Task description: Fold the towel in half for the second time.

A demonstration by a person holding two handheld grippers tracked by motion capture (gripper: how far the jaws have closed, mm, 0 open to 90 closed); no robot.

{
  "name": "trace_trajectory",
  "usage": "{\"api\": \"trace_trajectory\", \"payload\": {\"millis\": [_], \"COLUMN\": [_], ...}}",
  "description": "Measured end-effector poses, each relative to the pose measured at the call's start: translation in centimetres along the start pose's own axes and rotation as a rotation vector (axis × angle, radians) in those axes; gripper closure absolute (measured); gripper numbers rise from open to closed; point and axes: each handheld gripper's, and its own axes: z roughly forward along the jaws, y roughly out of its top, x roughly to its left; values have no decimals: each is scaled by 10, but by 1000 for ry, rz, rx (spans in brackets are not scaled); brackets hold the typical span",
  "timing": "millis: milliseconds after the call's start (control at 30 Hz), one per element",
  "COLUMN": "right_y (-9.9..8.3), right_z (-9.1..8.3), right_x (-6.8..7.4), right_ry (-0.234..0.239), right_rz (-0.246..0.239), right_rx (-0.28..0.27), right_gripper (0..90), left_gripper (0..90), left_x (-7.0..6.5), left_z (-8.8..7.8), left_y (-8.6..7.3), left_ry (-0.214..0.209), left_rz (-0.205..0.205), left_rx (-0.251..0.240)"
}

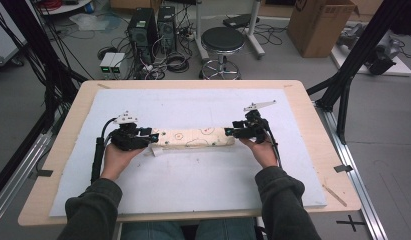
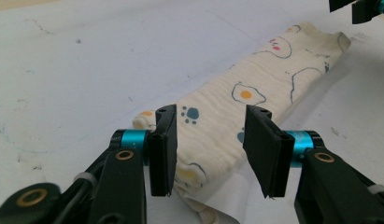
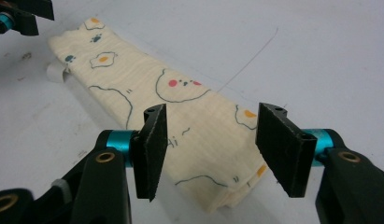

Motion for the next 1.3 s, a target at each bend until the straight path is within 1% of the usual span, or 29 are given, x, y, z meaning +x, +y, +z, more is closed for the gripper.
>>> {"api": "trace_trajectory", "payload": {"millis": [33,133,167,233,267,367,433,467,600,633,700,733,833,967,1067,1100,1167,1233,1300], "right_y": [0,1,1,1,1,1,1,1,2,2,2,3,3,3,2,1,-1,-2,-2], "right_z": [0,-2,-3,-3,-3,-5,-5,-6,-8,-9,-10,-11,-13,-15,-17,-18,-18,-18,-17], "right_x": [1,3,3,4,5,6,7,7,10,11,13,14,17,19,20,19,19,19,20], "right_ry": [4,13,19,27,20,25,19,22,9,9,11,7,15,5,6,5,5,5,4], "right_rz": [2,7,14,9,9,16,17,12,14,16,10,-2,4,4,5,-1,8,12,5], "right_rx": [-6,-24,-28,-31,-30,-30,-30,-30,-43,-46,-52,-57,-55,-57,-61,-66,-68,-57,-46], "right_gripper": [409,366,358,342,324,286,265,258,200,200,194,190,165,128,125,125,124,124,124], "left_gripper": [538,522,518,504,495,474,454,447,407,401,387,379,359,341,337,335,333,331,327], "left_x": [0,-2,-3,-4,-4,-5,-6,-7,-9,-10,-11,-11,-13,-17,-18,-18,-18,-17,-17], "left_z": [0,-1,-2,-3,-3,-4,-5,-6,-9,-10,-12,-12,-14,-17,-20,-20,-21,-21,-22], "left_y": [0,0,1,1,1,2,2,2,4,4,4,4,5,5,5,5,5,5,4], "left_ry": [0,-9,-12,-15,-17,-21,-21,-23,-32,-33,-38,-36,-42,-44,-47,-46,-44,-45,-46], "left_rz": [4,-4,1,4,2,-1,-2,2,1,9,10,11,16,27,36,33,32,35,37], "left_rx": [0,-8,-3,-4,-7,-9,-11,-14,-24,-26,-25,-26,-27,-29,-28,-31,-30,-28,-25]}}
